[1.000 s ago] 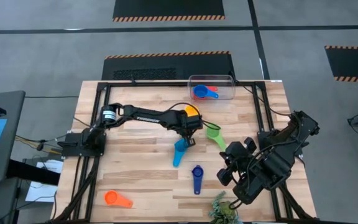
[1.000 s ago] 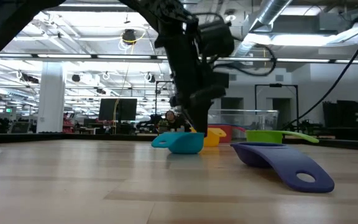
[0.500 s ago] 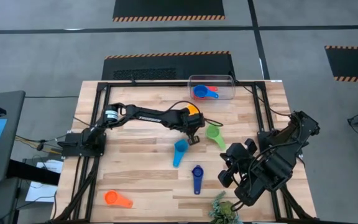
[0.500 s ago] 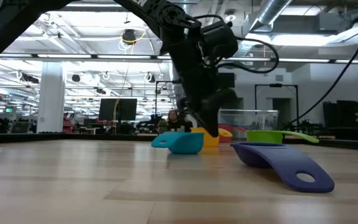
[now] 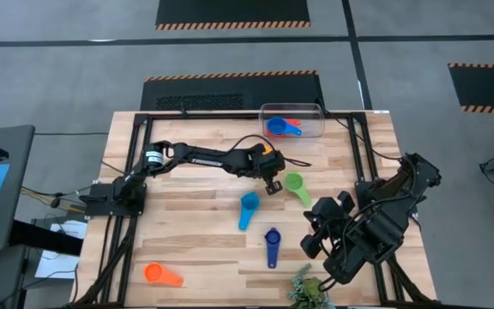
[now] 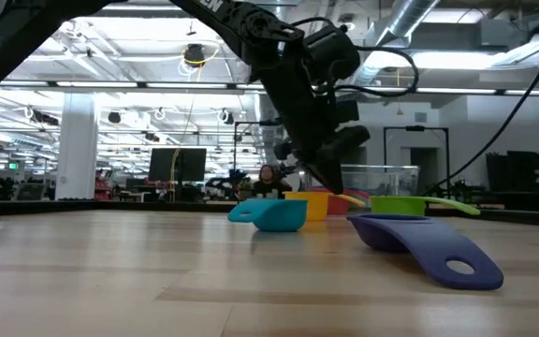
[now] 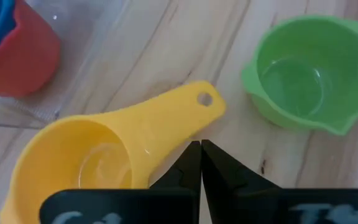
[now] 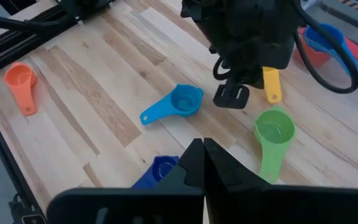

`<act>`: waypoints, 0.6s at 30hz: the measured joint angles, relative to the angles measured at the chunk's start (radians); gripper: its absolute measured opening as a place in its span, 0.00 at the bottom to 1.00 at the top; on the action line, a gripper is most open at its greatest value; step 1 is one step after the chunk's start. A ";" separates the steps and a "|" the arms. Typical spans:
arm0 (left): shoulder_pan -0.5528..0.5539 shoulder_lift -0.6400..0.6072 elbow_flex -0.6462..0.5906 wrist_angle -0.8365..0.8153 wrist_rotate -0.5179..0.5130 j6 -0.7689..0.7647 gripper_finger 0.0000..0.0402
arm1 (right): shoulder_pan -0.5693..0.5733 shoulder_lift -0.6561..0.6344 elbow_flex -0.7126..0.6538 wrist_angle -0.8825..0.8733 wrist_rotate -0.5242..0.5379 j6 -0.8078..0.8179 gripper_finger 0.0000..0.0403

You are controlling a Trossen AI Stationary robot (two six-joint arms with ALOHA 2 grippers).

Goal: Nest measuring cups in basket
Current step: Stack the yellow measuring cup on top of the blue measuring cup in the transparent bin

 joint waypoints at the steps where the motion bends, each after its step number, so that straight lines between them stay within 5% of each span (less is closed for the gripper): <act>1: -0.004 0.000 0.016 -0.035 0.011 0.000 0.00 | 0.000 0.000 0.000 0.000 0.000 0.000 0.03; 7: -0.072 -0.013 0.185 -0.523 0.093 0.021 0.00 | 0.003 0.001 0.000 0.000 0.001 -0.150 0.03; 12: -0.145 -0.039 0.265 -0.996 0.043 0.069 0.00 | -0.019 0.003 0.000 -0.002 0.002 -0.366 0.04; 14: -0.170 -0.046 0.226 -1.121 -0.025 0.049 0.00 | -0.039 0.003 0.000 -0.003 0.002 -0.428 0.03; 18: -0.207 -0.157 -0.002 -1.067 -0.109 0.029 0.00 | -0.084 0.008 0.000 -0.004 0.000 -0.498 0.03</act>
